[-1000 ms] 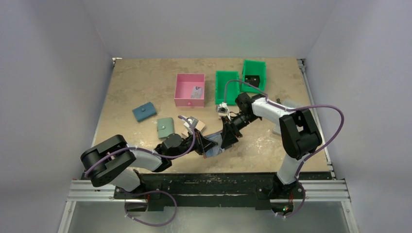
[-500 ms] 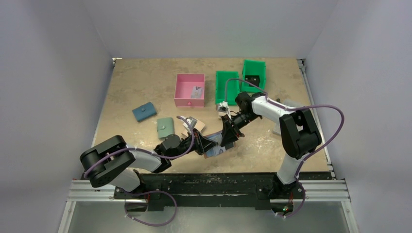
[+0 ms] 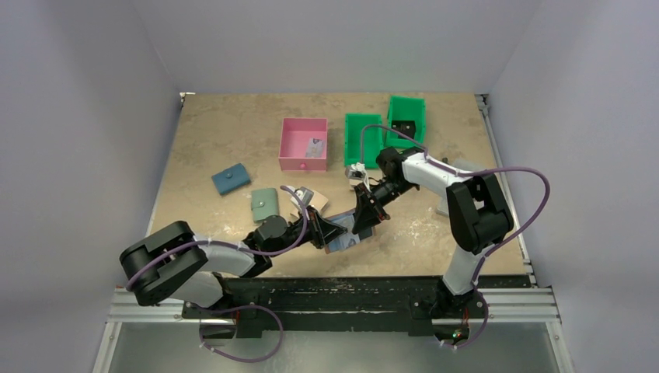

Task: Take the credit cards out of the card holder
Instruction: Remove the credit card from the card holder.

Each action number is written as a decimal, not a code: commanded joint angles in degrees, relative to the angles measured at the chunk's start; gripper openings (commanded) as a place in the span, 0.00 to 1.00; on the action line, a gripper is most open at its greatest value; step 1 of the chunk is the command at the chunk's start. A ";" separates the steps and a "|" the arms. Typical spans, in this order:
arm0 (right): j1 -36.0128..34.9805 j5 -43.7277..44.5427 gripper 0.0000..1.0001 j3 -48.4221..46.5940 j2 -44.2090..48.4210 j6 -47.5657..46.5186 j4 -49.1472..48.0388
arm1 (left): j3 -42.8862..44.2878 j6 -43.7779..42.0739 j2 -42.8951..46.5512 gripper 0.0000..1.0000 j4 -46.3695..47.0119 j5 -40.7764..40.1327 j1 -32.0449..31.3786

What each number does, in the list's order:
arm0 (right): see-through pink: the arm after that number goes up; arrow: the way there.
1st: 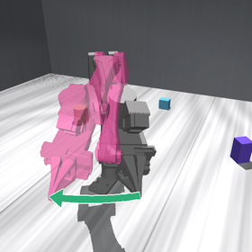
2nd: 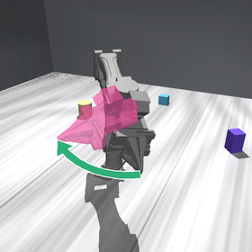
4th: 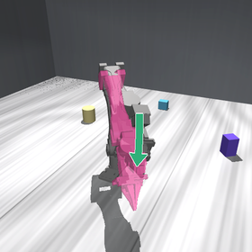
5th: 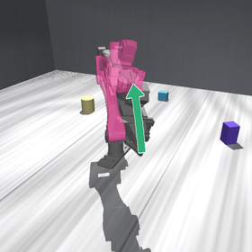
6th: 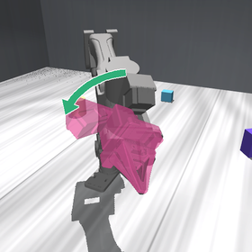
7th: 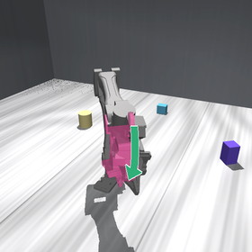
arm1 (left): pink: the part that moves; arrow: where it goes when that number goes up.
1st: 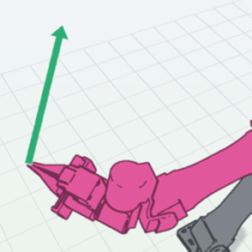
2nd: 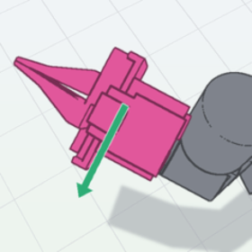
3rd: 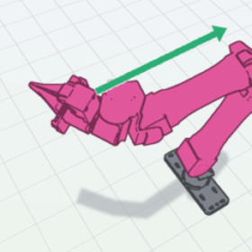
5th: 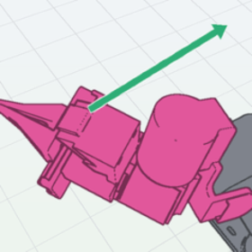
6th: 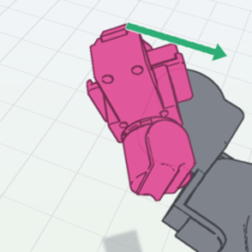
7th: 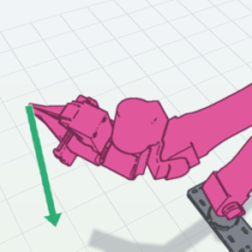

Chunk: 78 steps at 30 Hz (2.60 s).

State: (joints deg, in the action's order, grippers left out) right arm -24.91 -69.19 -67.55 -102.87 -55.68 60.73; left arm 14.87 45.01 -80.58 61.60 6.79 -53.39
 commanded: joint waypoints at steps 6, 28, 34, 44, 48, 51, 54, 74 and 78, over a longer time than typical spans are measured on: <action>0.06 -1.92 0.00 -2.19 -0.93 -3.77 5.09 | -0.42 -1.23 2.79 0.00 -2.23 -4.99 0.46; 0.03 0.89 0.00 -2.96 -0.36 -12.53 9.72 | -1.94 0.38 10.31 0.67 -7.95 -6.61 0.61; 0.08 1.29 0.00 -2.72 -0.24 -10.88 8.20 | -2.83 1.27 11.57 0.71 -7.15 -6.49 0.64; 0.06 1.95 0.00 -2.24 0.49 -8.05 5.63 | -2.48 2.00 11.22 0.63 -8.04 -3.55 0.65; 0.08 2.04 0.00 -2.32 0.39 -7.82 5.46 | -2.40 1.83 10.91 0.53 -8.07 -3.02 0.65; 0.03 2.19 0.00 -2.16 0.39 -7.53 5.09 | -2.39 1.93 10.02 0.48 -7.66 -2.39 0.65; 0.04 2.30 0.00 -2.10 0.26 -7.17 4.84 | -2.43 2.12 8.92 0.40 -6.48 -1.52 0.65; 0.65 9.90 0.00 -0.20 -2.58 5.36 -5.08 | -9.60 2.03 3.73 0.00 1.20 -1.05 1.87; 0.70 11.64 0.00 -0.05 -3.76 7.12 -6.41 | -10.60 3.12 0.06 0.00 1.73 -0.82 2.24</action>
State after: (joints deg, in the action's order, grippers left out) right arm -24.69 -59.13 -67.83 -106.21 -52.27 57.63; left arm 5.41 47.42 -77.60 59.79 5.34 -51.57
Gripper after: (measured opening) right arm 0.027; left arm 0.027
